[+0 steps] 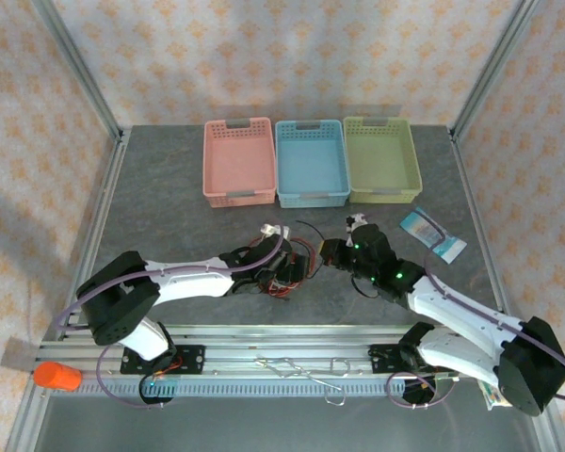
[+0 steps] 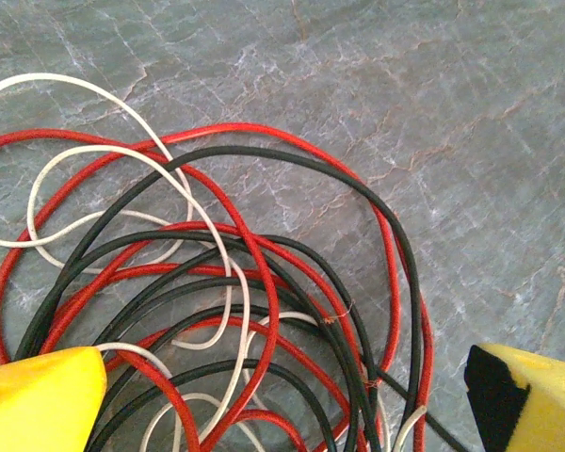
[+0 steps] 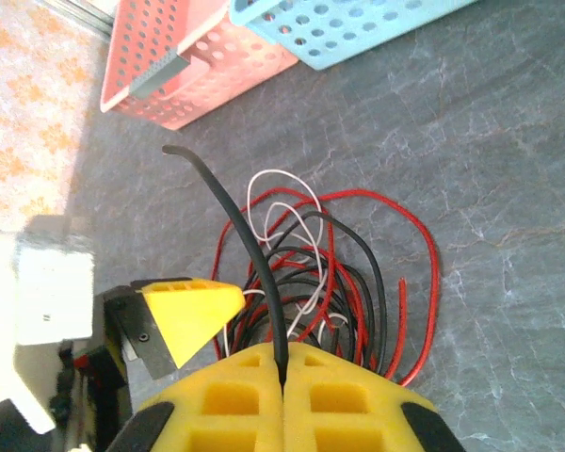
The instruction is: Untangle the cables
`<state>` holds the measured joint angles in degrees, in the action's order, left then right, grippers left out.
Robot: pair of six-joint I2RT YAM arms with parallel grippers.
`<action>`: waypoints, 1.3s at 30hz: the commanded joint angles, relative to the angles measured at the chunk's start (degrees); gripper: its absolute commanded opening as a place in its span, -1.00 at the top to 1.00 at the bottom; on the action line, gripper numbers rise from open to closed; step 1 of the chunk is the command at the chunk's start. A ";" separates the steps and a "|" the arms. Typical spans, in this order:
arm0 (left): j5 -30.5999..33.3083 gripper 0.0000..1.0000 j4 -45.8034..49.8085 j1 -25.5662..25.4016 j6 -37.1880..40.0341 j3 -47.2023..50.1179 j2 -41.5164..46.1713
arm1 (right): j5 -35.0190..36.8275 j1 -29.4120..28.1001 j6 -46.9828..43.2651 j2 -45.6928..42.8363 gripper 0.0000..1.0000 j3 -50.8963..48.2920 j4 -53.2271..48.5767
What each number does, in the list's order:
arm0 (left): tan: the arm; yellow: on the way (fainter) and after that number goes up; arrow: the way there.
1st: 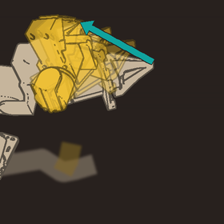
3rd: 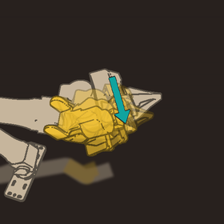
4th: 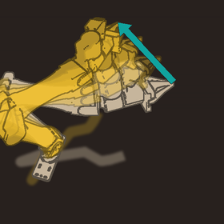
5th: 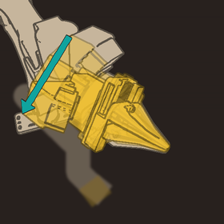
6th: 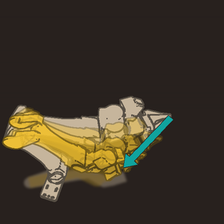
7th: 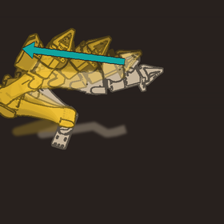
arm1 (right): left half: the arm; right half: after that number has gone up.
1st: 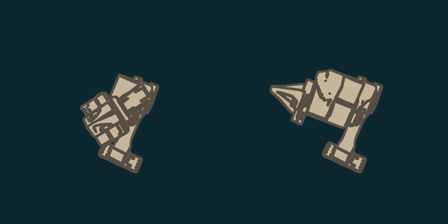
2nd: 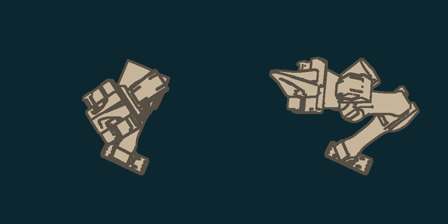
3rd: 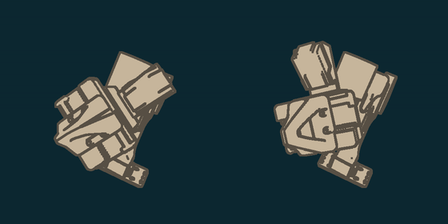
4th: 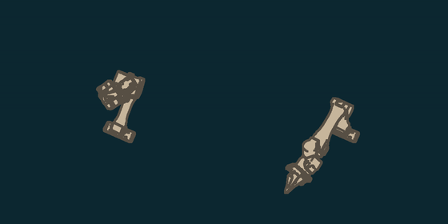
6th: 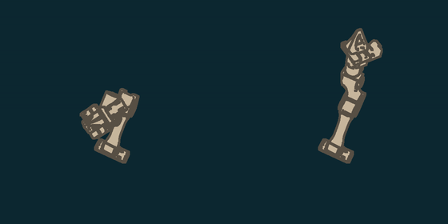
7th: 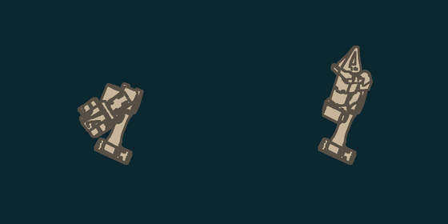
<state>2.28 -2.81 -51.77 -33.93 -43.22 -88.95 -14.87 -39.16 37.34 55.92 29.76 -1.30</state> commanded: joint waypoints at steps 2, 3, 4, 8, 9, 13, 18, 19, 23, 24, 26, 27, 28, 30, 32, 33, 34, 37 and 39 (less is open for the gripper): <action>3.17 -0.98 2.63 -0.66 1.88 -0.27 -1.26 | 3.41 0.31 -1.19 -2.42 1.00 3.26 -2.00; 3.46 -0.98 2.63 -0.79 1.75 0.00 -1.35 | 3.77 0.31 -1.38 -2.72 1.00 3.94 -2.64; 3.75 -0.98 2.63 -0.77 1.43 0.18 -1.52 | 4.28 0.31 -1.72 -3.07 1.00 4.81 -3.40; 3.77 -0.99 2.20 -0.77 0.63 0.85 -2.53 | 6.17 0.31 -2.93 -4.34 1.00 8.24 -6.65; 3.90 -0.99 2.19 -0.78 0.64 1.04 -2.74 | 6.77 0.31 -3.10 -4.71 1.00 9.11 -7.55; 5.33 -0.99 2.19 -0.74 -2.39 1.91 -3.10 | 9.42 0.32 -4.15 -6.64 1.00 12.84 -11.22; 7.18 -0.99 2.85 -0.79 -3.83 2.47 -3.42 | 11.78 0.31 -6.33 -9.06 1.00 16.60 -14.21; 7.74 -0.99 3.17 -0.75 -4.07 2.49 -3.50 | 12.31 0.31 -6.94 -9.31 1.00 17.49 -14.93; 9.47 -0.99 4.38 -0.72 -4.81 2.71 -3.70 | 15.44 0.33 -9.30 -10.17 1.00 21.33 -18.45; 9.93 -0.99 4.63 -0.79 -4.99 2.76 -3.88 | 16.34 0.31 -10.03 -10.30 1.00 22.54 -19.38; 10.53 -0.99 5.13 -0.74 -5.43 2.71 -4.16 | 18.08 0.31 -11.55 -10.39 1.00 24.86 -21.43; 10.70 -0.99 5.26 -0.78 -5.52 2.69 -4.30 | 19.16 0.31 -12.30 -10.44 1.00 26.23 -22.65; 10.80 -0.99 5.35 -0.74 -5.61 2.66 -4.46 | 20.06 0.31 -13.16 -10.48 1.00 27.37 -23.67; 10.99 -0.99 5.45 -0.73 -5.72 2.54 -4.65 | 22.13 0.31 -14.40 -10.57 1.00 29.57 -25.68; 11.07 -0.99 5.53 -0.72 -5.71 2.58 -4.75 | 24.20 0.31 -15.35 -10.70 1.00 31.43 -27.57; 11.03 -0.99 5.49 -0.74 -5.76 2.54 -4.69 | 25.14 0.31 -15.90 -10.83 1.00 32.41 -28.48; 10.88 -0.99 5.30 -0.73 -5.71 2.62 -4.66 | 26.02 0.31 -16.40 -11.00 1.00 33.24 -29.26; 10.84 -0.99 5.27 -0.77 -5.71 2.43 -4.64 | 28.41 0.31 -17.73 -11.62 1.00 35.31 -31.00; 10.98 -0.99 5.36 -0.77 -5.64 2.27 -4.62 | 30.24 0.31 -18.34 -11.88 1.00 36.71 -32.39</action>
<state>11.22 -0.23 -52.14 -39.00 -41.50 -92.42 10.28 -39.16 21.50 45.04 63.79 -29.93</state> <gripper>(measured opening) 0.994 0.043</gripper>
